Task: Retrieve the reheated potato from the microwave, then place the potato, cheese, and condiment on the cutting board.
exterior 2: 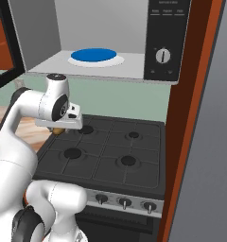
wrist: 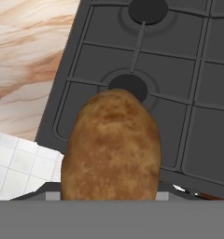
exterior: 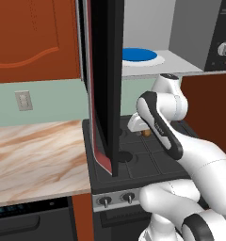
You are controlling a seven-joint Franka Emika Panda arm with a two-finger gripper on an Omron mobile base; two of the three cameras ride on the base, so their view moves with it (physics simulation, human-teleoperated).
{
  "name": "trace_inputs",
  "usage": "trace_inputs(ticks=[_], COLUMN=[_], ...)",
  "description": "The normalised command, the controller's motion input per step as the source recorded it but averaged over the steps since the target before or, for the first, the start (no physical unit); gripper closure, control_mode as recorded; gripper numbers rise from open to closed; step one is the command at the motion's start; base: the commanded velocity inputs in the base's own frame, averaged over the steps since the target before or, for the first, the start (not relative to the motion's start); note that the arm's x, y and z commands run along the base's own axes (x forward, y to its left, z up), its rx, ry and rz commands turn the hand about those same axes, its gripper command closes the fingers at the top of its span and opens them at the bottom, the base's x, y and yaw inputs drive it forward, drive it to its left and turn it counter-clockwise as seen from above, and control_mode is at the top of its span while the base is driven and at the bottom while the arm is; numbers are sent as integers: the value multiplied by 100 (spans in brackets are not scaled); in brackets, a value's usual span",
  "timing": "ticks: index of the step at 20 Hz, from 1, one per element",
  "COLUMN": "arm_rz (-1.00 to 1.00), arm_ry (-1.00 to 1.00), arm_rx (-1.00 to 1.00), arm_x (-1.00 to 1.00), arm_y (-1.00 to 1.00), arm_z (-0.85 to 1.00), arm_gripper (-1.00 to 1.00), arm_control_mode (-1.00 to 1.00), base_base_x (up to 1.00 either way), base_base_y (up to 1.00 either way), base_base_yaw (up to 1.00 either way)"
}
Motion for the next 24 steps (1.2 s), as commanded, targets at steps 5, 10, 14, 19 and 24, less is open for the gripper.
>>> trace_inputs(ticks=[5, 10, 14, 19, 24], arm_rz=[0, 0, 0, 0, 0], arm_ry=[0, 0, 0, 0, 0], arm_rx=[0, 0, 0, 0, 0], arm_x=[0, 0, 0, 0, 0], arm_y=[0, 0, 0, 0, 0], arm_z=[0, 0, 0, 0, 0], arm_gripper=[100, 100, 100, 100, 100], arm_control_mode=[100, 100, 100, 100, 100], base_base_x=[-14, -47, -47, -44, -46], base_base_y=[0, 0, 0, -1, -4], base_base_yaw=[0, 0, 0, 0, 0])
